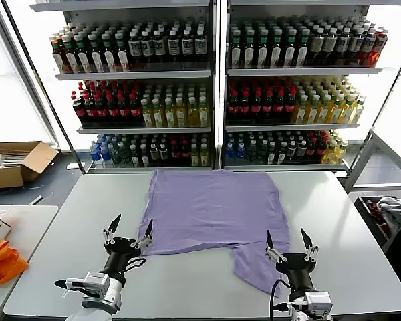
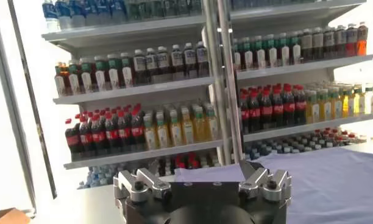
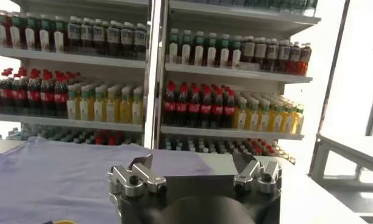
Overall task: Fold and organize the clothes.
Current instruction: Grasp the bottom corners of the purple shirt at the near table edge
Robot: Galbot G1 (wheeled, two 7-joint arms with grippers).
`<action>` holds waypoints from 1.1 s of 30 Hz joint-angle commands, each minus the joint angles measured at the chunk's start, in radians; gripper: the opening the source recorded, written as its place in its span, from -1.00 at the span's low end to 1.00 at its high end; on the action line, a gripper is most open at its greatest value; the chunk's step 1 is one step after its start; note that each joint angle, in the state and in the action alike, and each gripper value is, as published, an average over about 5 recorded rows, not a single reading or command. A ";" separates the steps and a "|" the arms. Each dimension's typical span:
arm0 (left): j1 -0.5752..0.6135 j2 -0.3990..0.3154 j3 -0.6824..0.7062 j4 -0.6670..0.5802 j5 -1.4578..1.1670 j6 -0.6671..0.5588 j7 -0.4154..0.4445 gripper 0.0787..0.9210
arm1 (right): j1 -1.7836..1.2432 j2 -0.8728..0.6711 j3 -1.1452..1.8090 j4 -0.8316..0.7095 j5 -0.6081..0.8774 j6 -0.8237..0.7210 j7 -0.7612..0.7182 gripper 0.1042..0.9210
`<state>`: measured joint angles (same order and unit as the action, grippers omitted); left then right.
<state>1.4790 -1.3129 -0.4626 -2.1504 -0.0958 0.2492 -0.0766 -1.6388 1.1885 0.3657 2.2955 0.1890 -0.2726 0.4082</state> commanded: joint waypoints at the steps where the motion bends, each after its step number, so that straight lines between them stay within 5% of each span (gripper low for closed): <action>1: -0.013 0.016 -0.010 0.029 -0.039 0.058 0.007 0.77 | -0.023 -0.012 0.003 0.012 0.032 -0.019 0.016 0.76; 33: -0.059 0.055 0.018 0.126 -0.134 0.218 0.007 0.77 | -0.050 0.039 -0.077 -0.063 0.117 -0.123 0.133 0.76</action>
<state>1.4362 -1.2571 -0.4450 -2.0584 -0.2214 0.4435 -0.0706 -1.6846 1.2215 0.2908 2.2374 0.2937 -0.3918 0.5343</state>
